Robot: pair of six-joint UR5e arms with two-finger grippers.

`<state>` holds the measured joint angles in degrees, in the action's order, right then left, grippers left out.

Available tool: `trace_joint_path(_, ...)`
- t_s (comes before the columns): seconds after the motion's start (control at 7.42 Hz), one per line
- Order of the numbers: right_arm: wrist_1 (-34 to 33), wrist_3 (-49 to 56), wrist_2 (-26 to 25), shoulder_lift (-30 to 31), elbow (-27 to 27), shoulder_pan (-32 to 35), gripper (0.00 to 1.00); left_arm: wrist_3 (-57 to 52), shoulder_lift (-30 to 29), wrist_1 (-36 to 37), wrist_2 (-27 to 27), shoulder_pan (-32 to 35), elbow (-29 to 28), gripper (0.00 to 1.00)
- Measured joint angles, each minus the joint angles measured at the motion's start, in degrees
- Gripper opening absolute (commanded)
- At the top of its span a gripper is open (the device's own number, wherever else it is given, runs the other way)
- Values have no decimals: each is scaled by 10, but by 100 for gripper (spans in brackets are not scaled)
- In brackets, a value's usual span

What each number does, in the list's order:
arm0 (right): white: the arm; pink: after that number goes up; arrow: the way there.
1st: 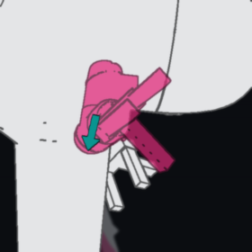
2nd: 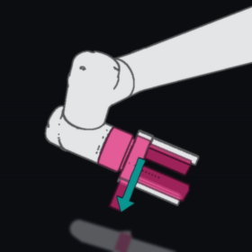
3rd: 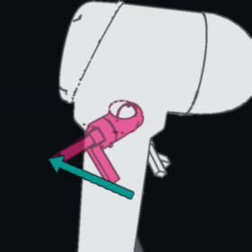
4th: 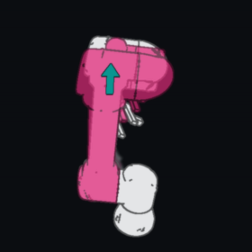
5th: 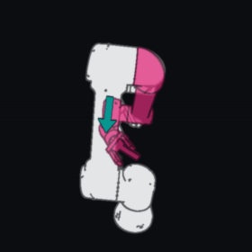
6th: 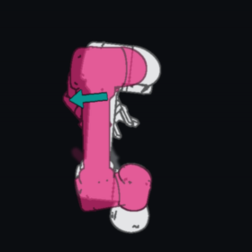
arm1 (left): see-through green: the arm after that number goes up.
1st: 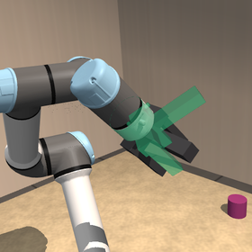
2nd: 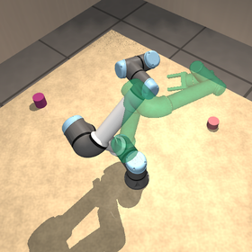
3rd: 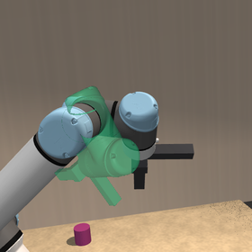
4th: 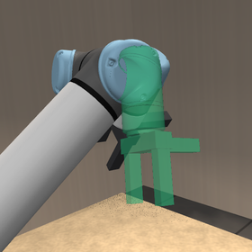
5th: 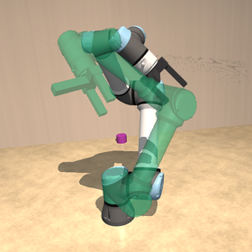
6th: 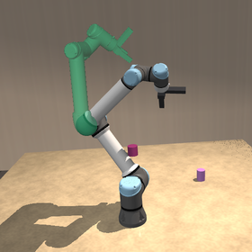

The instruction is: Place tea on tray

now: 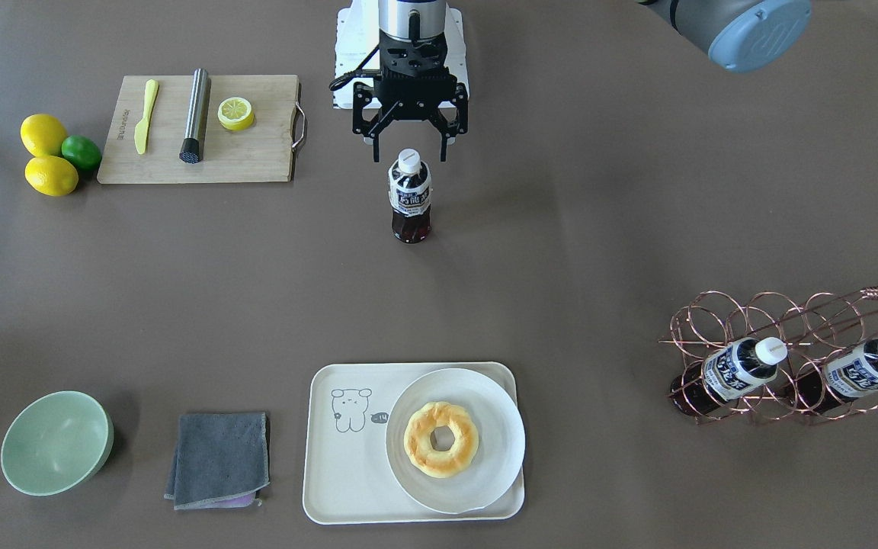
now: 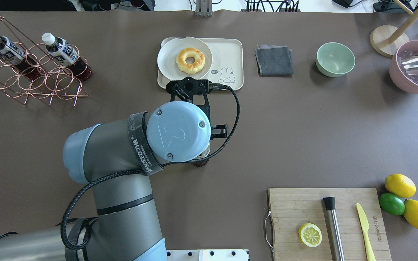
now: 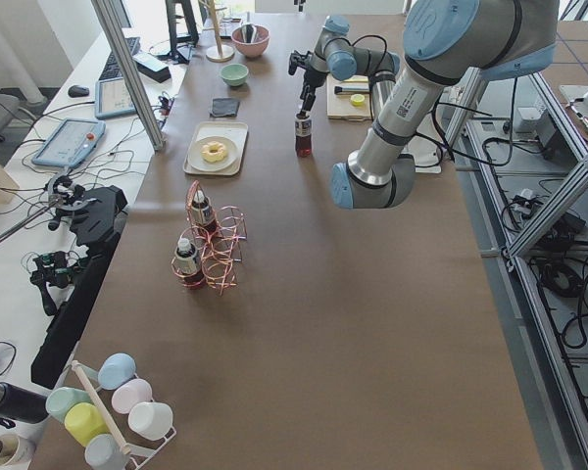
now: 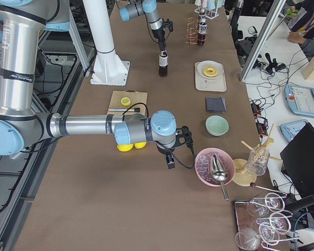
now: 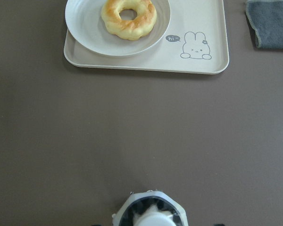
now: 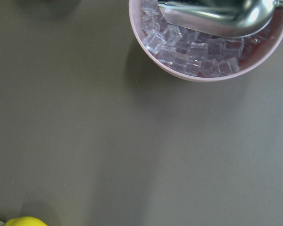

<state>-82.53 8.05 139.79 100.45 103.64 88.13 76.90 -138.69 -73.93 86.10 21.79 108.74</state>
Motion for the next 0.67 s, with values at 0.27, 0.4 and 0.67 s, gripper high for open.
trace_joint_path(0.27, 24, -100, 3, -17, 34, -46, 100, -17, 18, 2, 2, 18, 32, 97)
trace_joint_path(0.4, 27, -157, 4, -33, 51, -68, 99, -39, 37, 3, 6, 36, 52, 97)
trace_joint_path(0.67, 29, -291, 0, -71, 97, -132, 99, -110, 93, 2, 67, 105, 86, 97)
